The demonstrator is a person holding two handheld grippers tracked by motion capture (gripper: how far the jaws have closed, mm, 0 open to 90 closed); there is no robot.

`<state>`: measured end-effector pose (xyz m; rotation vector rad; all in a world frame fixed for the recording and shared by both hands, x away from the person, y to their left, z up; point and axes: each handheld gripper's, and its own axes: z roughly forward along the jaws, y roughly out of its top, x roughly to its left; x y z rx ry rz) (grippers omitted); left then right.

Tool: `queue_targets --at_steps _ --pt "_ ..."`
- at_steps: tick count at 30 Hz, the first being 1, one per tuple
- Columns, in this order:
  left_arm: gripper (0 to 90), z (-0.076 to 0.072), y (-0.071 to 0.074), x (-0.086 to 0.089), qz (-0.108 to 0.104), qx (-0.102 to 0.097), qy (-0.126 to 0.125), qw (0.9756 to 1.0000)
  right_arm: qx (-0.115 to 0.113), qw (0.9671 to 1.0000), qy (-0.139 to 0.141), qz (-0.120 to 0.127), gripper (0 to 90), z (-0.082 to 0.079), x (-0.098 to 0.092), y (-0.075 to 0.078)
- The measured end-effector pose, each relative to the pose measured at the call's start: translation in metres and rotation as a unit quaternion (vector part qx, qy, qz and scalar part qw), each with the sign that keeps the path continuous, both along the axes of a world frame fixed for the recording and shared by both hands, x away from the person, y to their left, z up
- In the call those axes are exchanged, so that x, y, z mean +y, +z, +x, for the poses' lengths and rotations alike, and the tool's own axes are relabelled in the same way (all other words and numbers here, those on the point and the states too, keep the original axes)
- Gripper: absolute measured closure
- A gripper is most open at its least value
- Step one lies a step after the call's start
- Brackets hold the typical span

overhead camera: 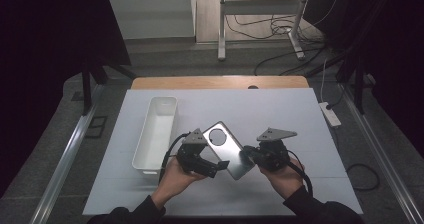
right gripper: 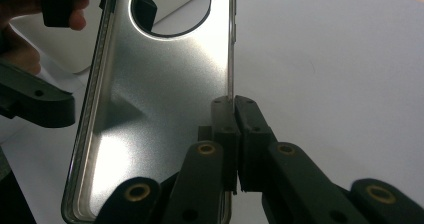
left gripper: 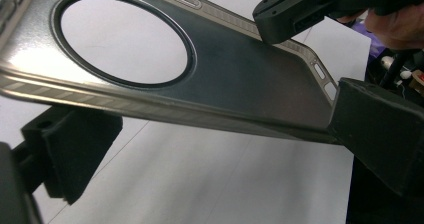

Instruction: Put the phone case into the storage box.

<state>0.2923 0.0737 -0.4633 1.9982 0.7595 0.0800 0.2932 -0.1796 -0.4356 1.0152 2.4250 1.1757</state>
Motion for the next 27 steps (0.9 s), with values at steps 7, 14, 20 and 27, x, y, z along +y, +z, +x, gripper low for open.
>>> queue_targets --at_steps 7,14,20,27 --pt "7.8 0.0001 -0.0030 -0.0054 0.015 0.010 -0.001 0.9998 -0.005 1.0000 0.007 0.004 88.4 -0.0027 0.0042 -0.0001" --pt "26.4 0.0006 -0.0033 -0.0035 0.000 0.030 -0.009 0.9995 -0.006 1.0000 0.004 0.001 88.4 -0.0017 0.0034 -0.0019" --pt "49.6 0.0020 -0.0034 0.0005 -0.027 0.057 -0.014 0.9979 -0.007 1.0000 0.005 -0.005 88.3 -0.0011 0.0042 -0.0040" --pt "79.3 0.0017 -0.0003 0.0039 -0.048 0.072 -0.021 0.9960 -0.007 0.9998 0.012 -0.016 87.9 -0.0012 0.0078 -0.0075"
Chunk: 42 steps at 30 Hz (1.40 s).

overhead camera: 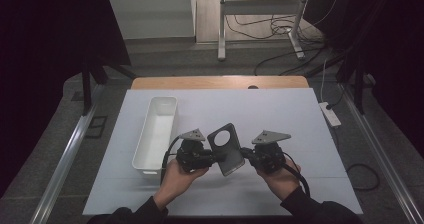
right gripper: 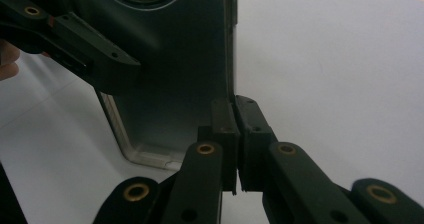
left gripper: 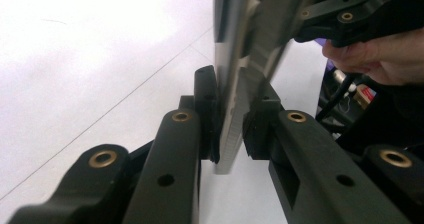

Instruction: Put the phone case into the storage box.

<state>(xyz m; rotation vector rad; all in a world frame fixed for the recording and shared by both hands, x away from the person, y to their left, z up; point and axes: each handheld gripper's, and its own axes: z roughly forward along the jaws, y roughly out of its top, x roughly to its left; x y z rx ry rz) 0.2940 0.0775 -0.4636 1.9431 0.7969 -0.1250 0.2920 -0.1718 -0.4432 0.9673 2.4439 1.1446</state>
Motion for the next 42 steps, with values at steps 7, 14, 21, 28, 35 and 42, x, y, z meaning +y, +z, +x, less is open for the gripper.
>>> queue_targets --at_steps 7,14,21,28,35,42 --pt "79.6 0.001 0.001 0.003 0.022 -0.010 -0.002 0.9997 0.009 0.9996 0.014 0.024 65.8 0.003 -0.007 0.003" --pt "79.5 0.000 0.003 0.004 0.042 -0.025 -0.011 0.9988 0.056 0.9936 0.043 0.087 19.1 0.013 -0.020 0.006" --pt "79.5 -0.002 0.006 0.002 0.043 -0.036 -0.041 0.9976 0.046 0.9940 0.064 0.076 13.8 0.012 -0.017 0.005" --pt "79.4 -0.006 0.006 -0.005 0.045 -0.048 -0.088 0.9939 0.036 0.9917 0.107 0.060 34.4 0.009 -0.014 0.005" --pt "79.1 -0.009 0.005 -0.010 0.040 -0.057 -0.112 0.9912 0.019 0.9863 0.158 0.044 65.0 0.004 -0.011 0.006" --pt "77.0 -0.005 0.003 -0.003 0.035 -0.061 -0.092 0.9932 0.011 0.9810 0.187 0.050 80.6 0.000 -0.014 0.014"
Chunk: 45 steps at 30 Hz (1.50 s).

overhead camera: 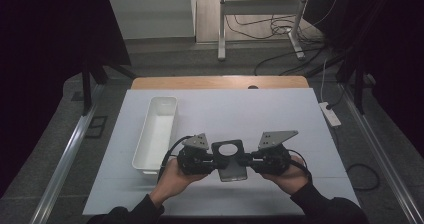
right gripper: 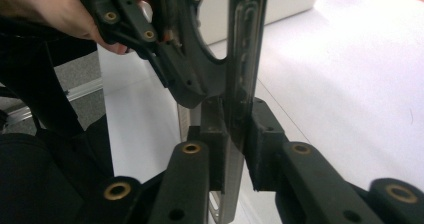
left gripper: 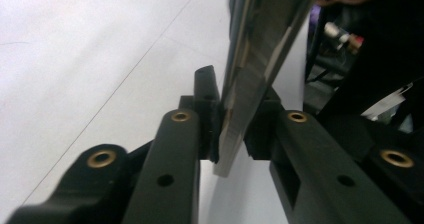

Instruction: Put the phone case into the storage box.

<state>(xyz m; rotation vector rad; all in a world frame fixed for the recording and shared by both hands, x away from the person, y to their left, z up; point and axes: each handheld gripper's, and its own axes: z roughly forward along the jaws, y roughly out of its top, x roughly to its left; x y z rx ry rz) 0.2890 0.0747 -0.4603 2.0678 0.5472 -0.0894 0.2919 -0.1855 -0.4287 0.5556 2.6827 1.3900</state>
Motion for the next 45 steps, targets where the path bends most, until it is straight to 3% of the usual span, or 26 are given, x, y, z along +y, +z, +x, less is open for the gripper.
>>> queue_targets --at_steps 2,3,5,6,11,15,16,19,22,24,29,34,38,42,45 --pt "72.8 0.000 0.001 0.000 -0.003 0.002 0.002 1.0000 -0.005 1.0000 -0.006 -0.001 80.8 -0.002 0.002 0.002" --pt "62.9 0.000 0.002 0.001 -0.001 -0.002 0.009 1.0000 -0.016 0.9997 -0.019 -0.007 80.8 -0.004 0.002 0.002" --pt "54.9 0.000 0.003 0.001 0.000 -0.003 0.014 0.9999 -0.022 0.9994 -0.024 -0.008 80.8 -0.004 0.002 0.002" --pt "54.9 0.001 0.003 0.002 0.000 -0.003 0.021 0.9998 -0.026 0.9992 -0.029 -0.007 80.8 -0.004 0.002 0.003" --pt "38.5 0.004 0.005 0.008 0.002 -0.003 0.052 0.9987 -0.049 0.9969 -0.060 -0.006 80.8 -0.003 -0.004 0.005" --pt "26.6 0.006 0.009 0.015 0.003 -0.009 0.074 0.9972 -0.052 0.9947 -0.088 -0.002 80.8 -0.003 -0.006 0.005" --pt "26.6 0.006 0.009 0.016 0.003 -0.013 0.080 0.9967 -0.050 0.9935 -0.102 -0.001 80.7 -0.002 -0.008 0.006" --pt "15.2 0.006 0.011 0.019 0.015 -0.026 0.106 0.9938 -0.045 0.9908 -0.127 0.003 80.8 -0.001 -0.011 0.006" --pt "3.8 0.007 0.009 0.020 0.016 -0.023 0.129 0.9912 -0.048 0.9874 -0.150 0.007 80.8 -0.001 -0.013 0.007" --pt "1.3 0.007 0.008 0.019 0.024 -0.026 0.139 0.9896 -0.050 0.9862 -0.158 0.007 80.8 -0.001 -0.013 0.008" --pt "2.2 0.007 0.007 0.018 0.035 -0.031 0.146 0.9882 -0.047 0.9851 -0.165 0.011 80.7 -0.002 -0.012 0.008" --pt "7.6 0.005 0.006 0.014 0.037 -0.034 0.143 0.9885 -0.044 0.9853 -0.165 0.014 80.7 -0.005 -0.006 0.007" --pt "22.5 0.003 0.006 0.011 0.037 -0.034 0.132 0.9900 -0.041 0.9851 -0.166 0.015 80.7 -0.007 -0.001 0.006" --pt "39.9 0.003 0.006 0.011 0.026 -0.025 0.136 0.9901 -0.036 0.9855 -0.165 0.018 80.7 -0.009 0.003 0.005" --pt "45.9 0.002 0.007 0.010 0.020 -0.018 0.140 0.9898 -0.034 0.9858 -0.163 0.017 80.8 -0.010 0.005 0.004"
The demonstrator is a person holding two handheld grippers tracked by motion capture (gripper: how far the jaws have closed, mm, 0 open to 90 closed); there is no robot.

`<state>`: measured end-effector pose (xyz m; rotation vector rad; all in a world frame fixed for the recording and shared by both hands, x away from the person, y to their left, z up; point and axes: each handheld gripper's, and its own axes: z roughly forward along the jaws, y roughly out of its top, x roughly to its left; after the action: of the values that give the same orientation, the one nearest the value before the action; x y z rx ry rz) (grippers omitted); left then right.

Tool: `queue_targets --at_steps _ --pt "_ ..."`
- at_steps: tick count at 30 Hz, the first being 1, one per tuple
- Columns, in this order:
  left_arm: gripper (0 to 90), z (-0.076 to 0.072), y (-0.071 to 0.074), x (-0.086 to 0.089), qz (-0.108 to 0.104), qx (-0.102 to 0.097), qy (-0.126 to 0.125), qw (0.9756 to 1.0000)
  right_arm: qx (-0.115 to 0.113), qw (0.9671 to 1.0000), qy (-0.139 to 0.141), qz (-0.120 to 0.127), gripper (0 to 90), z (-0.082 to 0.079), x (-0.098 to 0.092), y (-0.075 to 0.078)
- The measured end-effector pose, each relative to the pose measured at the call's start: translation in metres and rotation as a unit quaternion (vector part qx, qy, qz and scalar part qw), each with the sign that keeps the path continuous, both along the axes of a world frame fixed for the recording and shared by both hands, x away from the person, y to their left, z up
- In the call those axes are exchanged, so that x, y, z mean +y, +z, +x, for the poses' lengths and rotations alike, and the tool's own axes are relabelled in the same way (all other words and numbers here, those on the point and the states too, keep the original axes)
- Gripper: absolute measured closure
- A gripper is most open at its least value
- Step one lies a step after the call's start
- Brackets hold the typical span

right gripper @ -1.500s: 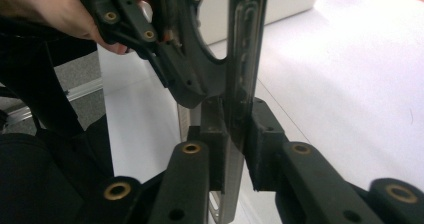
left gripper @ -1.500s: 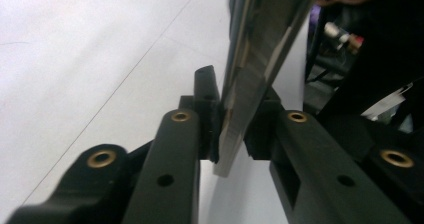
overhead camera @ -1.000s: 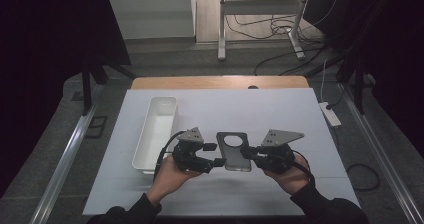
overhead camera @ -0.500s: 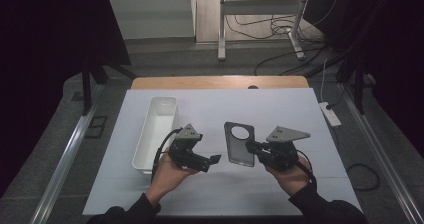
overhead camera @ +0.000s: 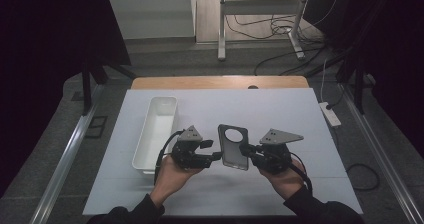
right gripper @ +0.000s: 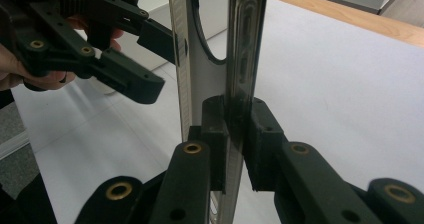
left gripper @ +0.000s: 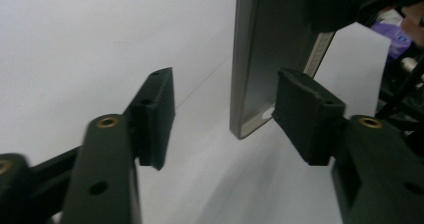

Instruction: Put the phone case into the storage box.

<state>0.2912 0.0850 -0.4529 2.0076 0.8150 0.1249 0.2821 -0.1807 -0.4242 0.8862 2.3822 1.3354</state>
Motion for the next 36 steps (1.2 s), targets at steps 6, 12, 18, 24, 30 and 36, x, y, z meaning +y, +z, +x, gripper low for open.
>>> queue_targets --at_steps 6,12,18,24,30,36 --pt "60.5 -0.003 0.001 -0.004 0.004 -0.007 -0.001 1.0000 0.007 0.9999 0.007 0.005 80.7 -0.002 0.005 -0.001" --pt "74.4 -0.003 -0.001 -0.007 0.018 0.002 0.000 0.9998 0.008 0.9999 0.008 0.002 80.7 -0.003 0.008 -0.002" --pt "84.0 -0.001 -0.001 -0.004 0.013 0.011 0.005 0.9999 0.014 0.9998 0.012 0.002 80.4 -0.003 0.008 -0.003" --pt "88.8 0.000 0.000 -0.005 0.021 0.015 0.032 0.9992 0.028 0.9985 0.047 0.007 72.0 -0.004 0.014 -0.006" --pt "88.9 0.001 -0.002 -0.005 0.031 0.022 0.042 0.9984 0.026 0.9985 0.044 -0.019 58.1 -0.004 0.018 -0.008" --pt "88.9 0.005 -0.001 0.002 0.029 0.028 0.057 0.9975 0.040 0.9982 0.040 -0.021 47.5 0.001 0.011 -0.007"
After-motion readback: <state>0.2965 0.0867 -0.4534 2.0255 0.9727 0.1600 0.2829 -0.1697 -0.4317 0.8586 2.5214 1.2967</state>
